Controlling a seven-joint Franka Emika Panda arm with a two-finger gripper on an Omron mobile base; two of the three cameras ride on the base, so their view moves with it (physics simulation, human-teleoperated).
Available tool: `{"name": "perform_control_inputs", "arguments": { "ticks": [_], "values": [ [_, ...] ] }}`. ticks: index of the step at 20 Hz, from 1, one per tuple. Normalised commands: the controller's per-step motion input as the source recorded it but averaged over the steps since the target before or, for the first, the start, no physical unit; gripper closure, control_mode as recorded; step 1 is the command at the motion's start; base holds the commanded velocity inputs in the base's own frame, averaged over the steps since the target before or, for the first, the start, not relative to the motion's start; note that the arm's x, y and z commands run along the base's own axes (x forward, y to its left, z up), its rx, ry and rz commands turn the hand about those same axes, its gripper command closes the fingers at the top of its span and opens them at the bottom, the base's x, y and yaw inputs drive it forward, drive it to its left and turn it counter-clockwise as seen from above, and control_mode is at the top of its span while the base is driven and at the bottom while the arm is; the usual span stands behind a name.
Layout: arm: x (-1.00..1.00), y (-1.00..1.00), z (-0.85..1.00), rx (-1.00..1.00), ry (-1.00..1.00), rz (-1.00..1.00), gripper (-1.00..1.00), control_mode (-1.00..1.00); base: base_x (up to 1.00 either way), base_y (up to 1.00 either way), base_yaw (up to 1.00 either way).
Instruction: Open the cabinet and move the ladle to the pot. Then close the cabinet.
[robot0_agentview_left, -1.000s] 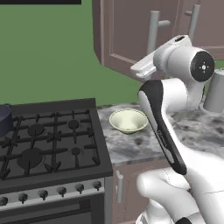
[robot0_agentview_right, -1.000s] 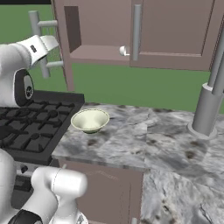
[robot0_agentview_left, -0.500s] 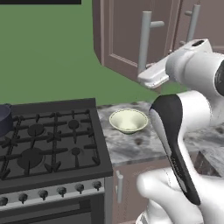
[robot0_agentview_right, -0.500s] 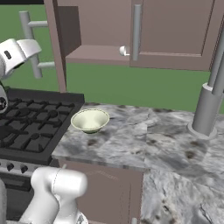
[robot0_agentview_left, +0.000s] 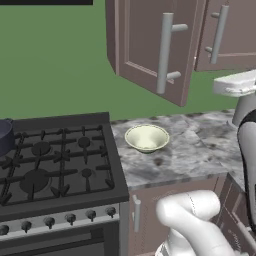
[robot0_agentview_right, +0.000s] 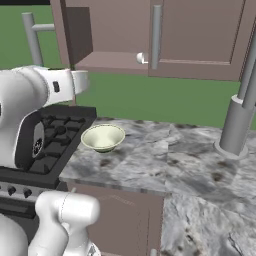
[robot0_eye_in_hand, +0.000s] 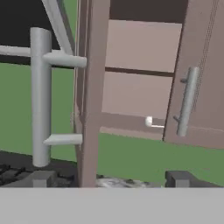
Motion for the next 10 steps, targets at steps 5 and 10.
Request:
{"name": "perform_control_inputs", "arguments": {
  "ticks": [5, 10],
  "values": [
    [0.27, -0.79, 0.00, 0.58, 0.18, 0.12, -1.00, -1.00, 0.00, 0.00, 0.00],
    [0.72, -0.22, 0.00, 0.45, 0.21, 0.14, -1.00, -1.00, 0.00, 0.00, 0.00]
  ]
}}
